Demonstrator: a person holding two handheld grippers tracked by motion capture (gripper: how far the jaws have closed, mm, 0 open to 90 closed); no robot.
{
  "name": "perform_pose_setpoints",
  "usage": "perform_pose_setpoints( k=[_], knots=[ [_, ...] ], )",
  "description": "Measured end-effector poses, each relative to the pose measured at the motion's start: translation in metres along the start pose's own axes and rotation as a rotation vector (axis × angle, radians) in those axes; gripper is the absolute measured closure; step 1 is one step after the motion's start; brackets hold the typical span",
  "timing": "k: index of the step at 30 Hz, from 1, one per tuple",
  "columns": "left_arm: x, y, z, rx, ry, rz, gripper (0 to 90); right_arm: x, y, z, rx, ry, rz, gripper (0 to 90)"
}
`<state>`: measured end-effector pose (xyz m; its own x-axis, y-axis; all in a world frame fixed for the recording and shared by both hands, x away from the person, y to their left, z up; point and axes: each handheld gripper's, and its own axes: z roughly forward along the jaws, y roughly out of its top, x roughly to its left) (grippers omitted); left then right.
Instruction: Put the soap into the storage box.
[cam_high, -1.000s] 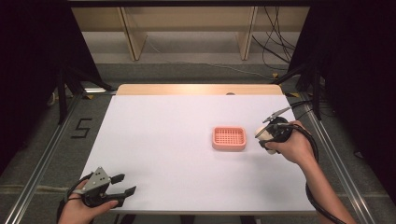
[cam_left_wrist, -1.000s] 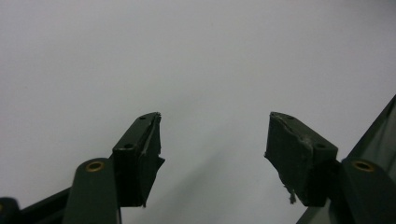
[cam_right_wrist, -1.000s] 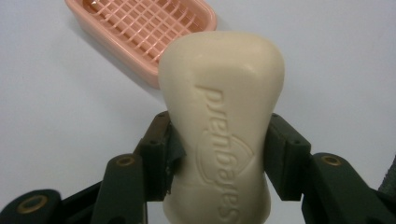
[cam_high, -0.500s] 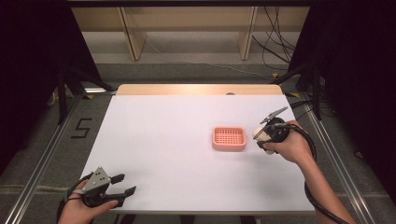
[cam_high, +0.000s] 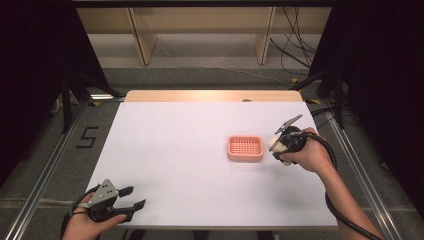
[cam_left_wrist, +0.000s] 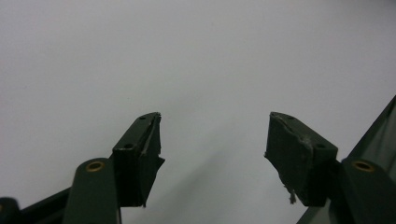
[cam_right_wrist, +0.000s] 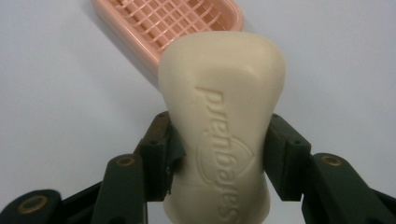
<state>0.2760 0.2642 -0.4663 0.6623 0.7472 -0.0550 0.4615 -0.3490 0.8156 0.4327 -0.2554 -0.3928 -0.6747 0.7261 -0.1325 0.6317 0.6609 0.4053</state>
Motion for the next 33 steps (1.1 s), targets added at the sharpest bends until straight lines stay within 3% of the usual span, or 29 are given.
perform_pose_setpoints(
  k=[2, 12, 17, 33],
  knots=[
    [0.0, 0.0, 0.0, 0.001, 0.0, 0.001, 35.0, 0.001, 0.001, 0.0, 0.011, 0.014, 0.014, 50.6],
    [0.001, 0.0, 0.0, 0.003, 0.003, 0.011, 35.0, 0.0, 0.008, 0.004, 0.015, 0.007, -0.014, 50.6],
    [0.0, 0.0, 0.0, -0.008, -0.003, -0.009, 35.1, 0.0, 0.011, 0.005, 0.019, 0.006, -0.016, 50.6],
    [0.0, 0.0, 0.0, -0.005, -0.007, -0.008, 35.0, 0.002, 0.021, 0.007, 0.012, 0.005, -0.04, 50.6]
  ],
)
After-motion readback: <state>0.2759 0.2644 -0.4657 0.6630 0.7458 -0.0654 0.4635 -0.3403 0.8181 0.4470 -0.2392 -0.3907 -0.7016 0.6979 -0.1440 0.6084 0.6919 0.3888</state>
